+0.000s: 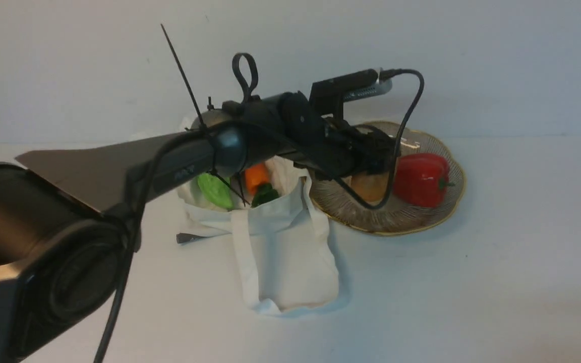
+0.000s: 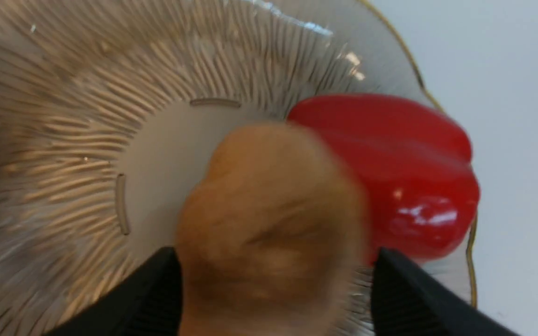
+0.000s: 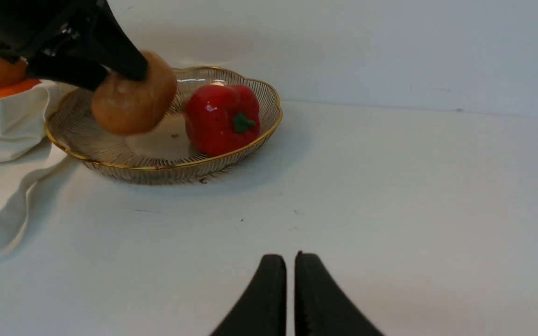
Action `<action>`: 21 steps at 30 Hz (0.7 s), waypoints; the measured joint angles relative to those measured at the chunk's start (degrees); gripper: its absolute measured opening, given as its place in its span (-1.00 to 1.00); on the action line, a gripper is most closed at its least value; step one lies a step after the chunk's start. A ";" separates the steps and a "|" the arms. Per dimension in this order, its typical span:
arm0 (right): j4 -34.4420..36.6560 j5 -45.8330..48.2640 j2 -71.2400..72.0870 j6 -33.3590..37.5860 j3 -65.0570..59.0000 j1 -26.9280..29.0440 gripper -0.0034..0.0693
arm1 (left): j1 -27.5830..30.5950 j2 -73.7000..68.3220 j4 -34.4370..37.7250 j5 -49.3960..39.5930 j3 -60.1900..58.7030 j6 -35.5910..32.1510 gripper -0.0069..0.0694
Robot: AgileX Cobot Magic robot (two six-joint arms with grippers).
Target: Take vegetables from cloth bag on white table place on plate.
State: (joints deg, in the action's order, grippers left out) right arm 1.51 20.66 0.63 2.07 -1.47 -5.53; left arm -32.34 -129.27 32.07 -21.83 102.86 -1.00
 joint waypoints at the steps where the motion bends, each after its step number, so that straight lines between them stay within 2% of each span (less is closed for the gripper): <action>1: 0.00 0.00 0.00 0.00 0.00 0.00 -0.85 | 0.00 -0.06 0.05 0.00 0.00 0.00 0.57; 3: 0.00 0.00 0.00 0.00 0.00 0.00 -0.85 | 0.00 -0.06 0.11 0.00 0.00 0.00 0.70; 6: 0.00 0.00 0.00 0.00 0.00 0.00 -0.85 | -0.06 0.56 0.16 -0.60 0.00 -0.05 0.78; 9: 0.00 0.00 0.00 0.00 0.00 0.00 -0.85 | 0.00 2.29 -0.21 -3.71 0.00 -1.31 0.74; 14: 0.00 0.00 0.00 0.00 0.00 0.00 -0.85 | 1.09 10.63 -4.72 -14.65 -0.10 -4.86 0.16; 15: 0.00 0.00 0.00 0.00 0.00 0.00 -0.85 | 1.67 14.29 -7.26 -18.66 -0.10 -5.25 -0.10; 19: 0.00 0.00 0.00 0.00 0.00 0.00 -0.85 | 3.45 24.79 -15.79 -29.06 -0.04 -5.59 -0.68; 20: 0.00 0.00 0.00 0.00 0.00 0.00 -0.85 | 3.63 25.36 -16.87 -29.61 -0.04 -5.59 -0.71; 21: 0.00 0.00 0.00 0.00 0.00 0.00 -0.85 | 4.16 30.61 -21.44 -34.54 -0.04 -5.59 -0.79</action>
State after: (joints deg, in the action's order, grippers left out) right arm 1.51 20.66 0.63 2.07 -1.47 -5.53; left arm -28.19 -98.66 10.64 -56.37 102.82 -6.59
